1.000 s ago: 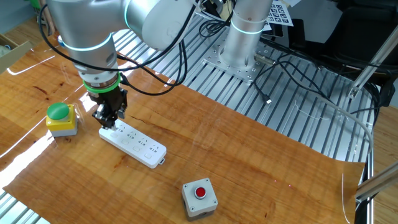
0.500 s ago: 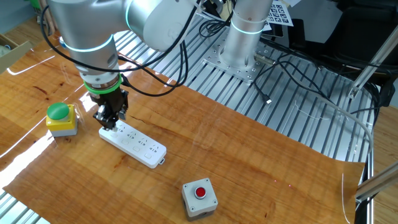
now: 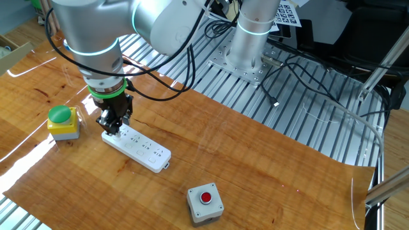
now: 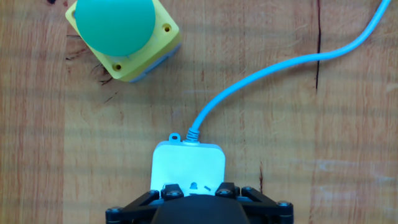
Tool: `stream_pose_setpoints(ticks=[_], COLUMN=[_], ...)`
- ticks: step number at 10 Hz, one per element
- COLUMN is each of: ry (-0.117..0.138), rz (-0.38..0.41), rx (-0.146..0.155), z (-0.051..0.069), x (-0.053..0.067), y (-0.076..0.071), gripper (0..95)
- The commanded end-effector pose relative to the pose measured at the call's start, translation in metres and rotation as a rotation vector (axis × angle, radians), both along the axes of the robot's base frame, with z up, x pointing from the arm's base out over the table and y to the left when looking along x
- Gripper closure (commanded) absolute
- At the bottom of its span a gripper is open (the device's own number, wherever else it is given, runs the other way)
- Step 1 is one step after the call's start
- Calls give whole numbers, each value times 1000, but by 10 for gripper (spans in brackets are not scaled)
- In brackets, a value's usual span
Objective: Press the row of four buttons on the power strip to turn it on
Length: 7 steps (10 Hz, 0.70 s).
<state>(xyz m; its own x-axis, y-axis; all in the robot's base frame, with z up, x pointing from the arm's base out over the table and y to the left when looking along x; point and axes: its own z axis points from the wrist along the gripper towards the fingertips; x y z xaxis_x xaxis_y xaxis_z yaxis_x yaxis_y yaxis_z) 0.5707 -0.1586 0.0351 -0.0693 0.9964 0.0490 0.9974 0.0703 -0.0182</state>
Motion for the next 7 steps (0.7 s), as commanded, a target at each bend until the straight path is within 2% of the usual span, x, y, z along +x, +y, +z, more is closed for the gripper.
stream_pose_setpoints(ticks=[1, 7], ry=[-2, -22], rz=[-1, -23], rx=[1, 2], z=[0, -1], x=[0, 3], y=[0, 1], gripper=[570, 570])
